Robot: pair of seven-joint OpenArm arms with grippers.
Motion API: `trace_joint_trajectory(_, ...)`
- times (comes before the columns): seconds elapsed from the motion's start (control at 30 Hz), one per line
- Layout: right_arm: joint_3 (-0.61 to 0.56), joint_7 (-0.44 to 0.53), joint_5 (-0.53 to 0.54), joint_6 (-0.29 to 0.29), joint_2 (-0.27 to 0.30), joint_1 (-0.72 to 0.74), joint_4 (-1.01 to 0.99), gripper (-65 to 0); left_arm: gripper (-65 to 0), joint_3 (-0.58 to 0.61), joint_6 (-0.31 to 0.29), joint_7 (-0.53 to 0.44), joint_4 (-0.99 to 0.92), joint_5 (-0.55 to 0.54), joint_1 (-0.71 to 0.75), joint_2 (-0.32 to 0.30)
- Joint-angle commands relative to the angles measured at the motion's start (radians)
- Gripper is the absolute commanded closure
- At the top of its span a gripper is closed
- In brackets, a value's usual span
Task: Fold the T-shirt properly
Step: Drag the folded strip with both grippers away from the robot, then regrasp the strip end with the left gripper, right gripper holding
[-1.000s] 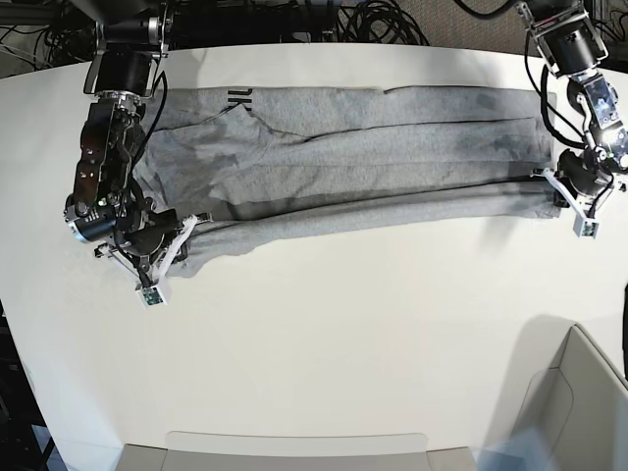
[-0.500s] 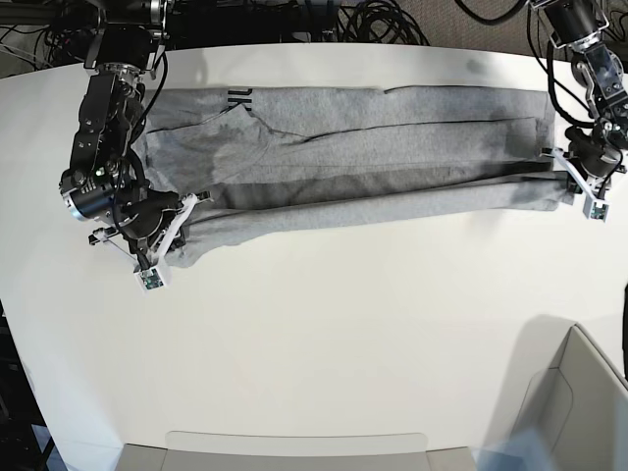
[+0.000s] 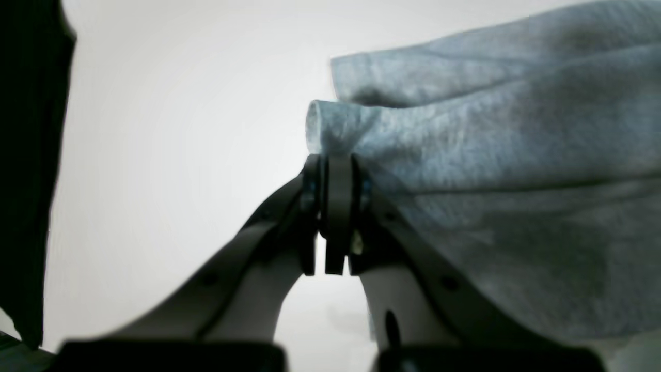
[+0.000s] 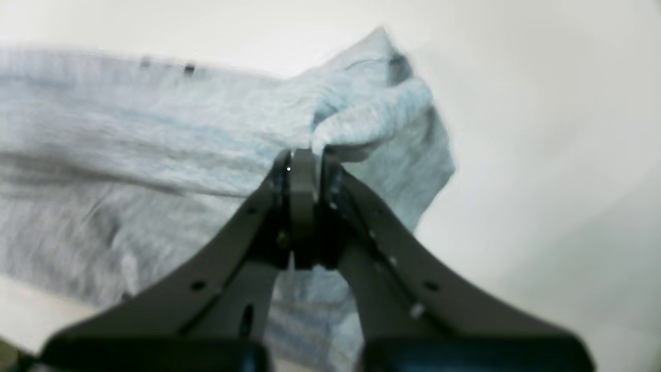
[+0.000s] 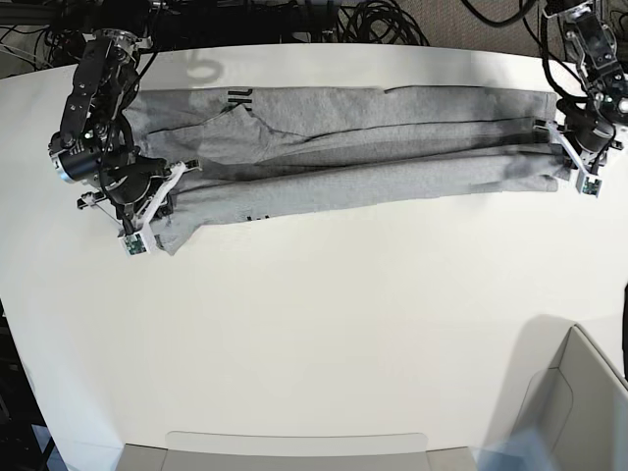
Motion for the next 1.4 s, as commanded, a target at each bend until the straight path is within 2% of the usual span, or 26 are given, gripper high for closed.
trace_joint_trajectory(0.0, 0.010, 0.007, 0.023, 0.002, 0.018, -0.002, 0.021, 0.0, 0.0, -0.010, 0.007, -0.007, 0.021, 0.007, 0.003, -0.022)
trace_joint_trajectory(0.17, 0.039, 0.009, 0.092, 0.002, 0.029, -0.056, 0.021, 0.0, 0.0, -0.008, 0.007, -0.007, 0.020, 0.007, 0.009, -0.002)
trace_joint_trajectory(0.5, 0.038, 0.015, 0.088, 0.002, 0.029, -0.125, 0.021, 0.0, 0.0, -0.005, 0.007, -0.015, 0.018, 0.007, 0.072, 0.007)
trace_joint_trajectory(0.7, 0.036, 0.013, 0.086, 0.002, 0.029, -0.140, 0.019, 0.0, 0.0, -0.010, 0.007, -0.045, 0.018, 0.008, 0.073, 0.042)
trace_joint_trajectory(0.73, 0.038, 0.013, 0.086, 0.002, 0.029, -0.145, 0.019, -0.7, -4.5, -0.013, 0.007, -0.045, 0.018, 0.008, 0.073, 0.042)
trace_joint_trajectory(0.8, 0.038, 0.013, 0.086, 0.002, 0.029, -0.145, 0.021, -6.2, -14.1, -0.042, 0.007, -0.057, 0.023, 0.008, 0.073, 0.054)
trace_joint_trajectory(0.93, 0.038, 0.017, 0.086, 0.002, 0.029, -0.152, 0.021, -16.9, -29.3, -0.174, 0.007, -0.082, 0.054, 0.008, 0.072, 0.099)
trace_joint_trajectory(1.07, 0.035, 0.017, 0.089, 0.002, 0.029, -0.149, 0.021, -19.9, -31.7, -0.179, 0.007, -0.085, 0.083, 0.008, 0.073, 0.096)
trace_joint_trajectory(1.37, 0.032, 0.017, 0.089, 0.002, 0.029, -0.142, 0.021, -20.1, -33.3, -0.179, 0.007, -0.074, 0.046, 0.004, 0.064, 0.090)
